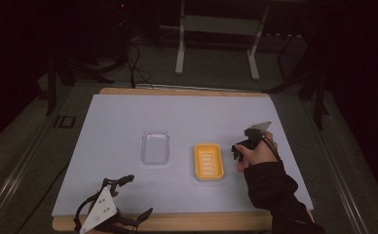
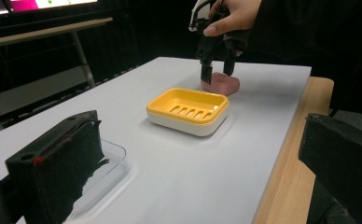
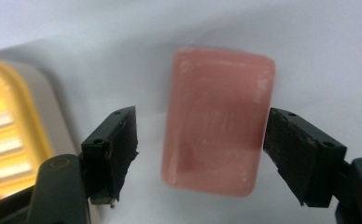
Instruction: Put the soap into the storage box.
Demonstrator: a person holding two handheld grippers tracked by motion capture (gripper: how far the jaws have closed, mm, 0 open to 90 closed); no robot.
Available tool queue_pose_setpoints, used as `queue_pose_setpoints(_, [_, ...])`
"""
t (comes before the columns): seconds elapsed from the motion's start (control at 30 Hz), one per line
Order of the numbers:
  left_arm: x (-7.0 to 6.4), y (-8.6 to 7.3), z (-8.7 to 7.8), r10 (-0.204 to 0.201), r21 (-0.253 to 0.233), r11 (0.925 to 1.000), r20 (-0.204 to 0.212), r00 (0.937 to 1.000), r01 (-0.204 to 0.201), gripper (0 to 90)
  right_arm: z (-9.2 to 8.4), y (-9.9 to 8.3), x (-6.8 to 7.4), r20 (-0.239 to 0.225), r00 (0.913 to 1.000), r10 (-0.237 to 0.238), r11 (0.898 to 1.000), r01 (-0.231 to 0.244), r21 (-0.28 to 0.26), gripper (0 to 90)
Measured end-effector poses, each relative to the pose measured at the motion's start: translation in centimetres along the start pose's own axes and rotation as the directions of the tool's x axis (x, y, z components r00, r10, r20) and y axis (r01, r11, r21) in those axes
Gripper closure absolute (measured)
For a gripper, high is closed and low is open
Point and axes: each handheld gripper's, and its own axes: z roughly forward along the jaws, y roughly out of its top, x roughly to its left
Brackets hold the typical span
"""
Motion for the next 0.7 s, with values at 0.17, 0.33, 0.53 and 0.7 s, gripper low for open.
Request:
queue_pose_setpoints(0.17, [0.0, 0.0, 0.0, 0.002, 0.001, 1.0, 0.0, 1.0, -0.002, 0.3, 1.0, 0.5, -0.2, 0.016, 0.9998, 0.01, 1.0, -0.011, 0.019, 25.8])
queue_pose_setpoints(0.33, [0.0, 0.0, 0.1, 0.004, 0.008, 1.0, 0.003, 1.0, -0.004, 0.3, 1.8, 0.6, 0.0, 0.028, 0.9996, 0.01, 1.0, -0.011, 0.029, 25.9])
queue_pose_setpoints(0.53, [0.0, -0.1, 0.1, 0.005, 0.012, 0.9999, 0.007, 1.0, -0.005, 0.3, 2.4, 0.5, 0.0, 0.046, 0.9988, -0.014, 0.998, 0.011, 0.058, 32.2])
queue_pose_setpoints(0.7, [-0.1, -0.1, 0.2, 0.007, 0.02, 0.9998, 0.01, 0.9999, -0.007, 0.3, 2.6, 0.8, -0.8, -0.007, 0.9964, -0.084, 0.992, 0.085, 0.093, 33.4])
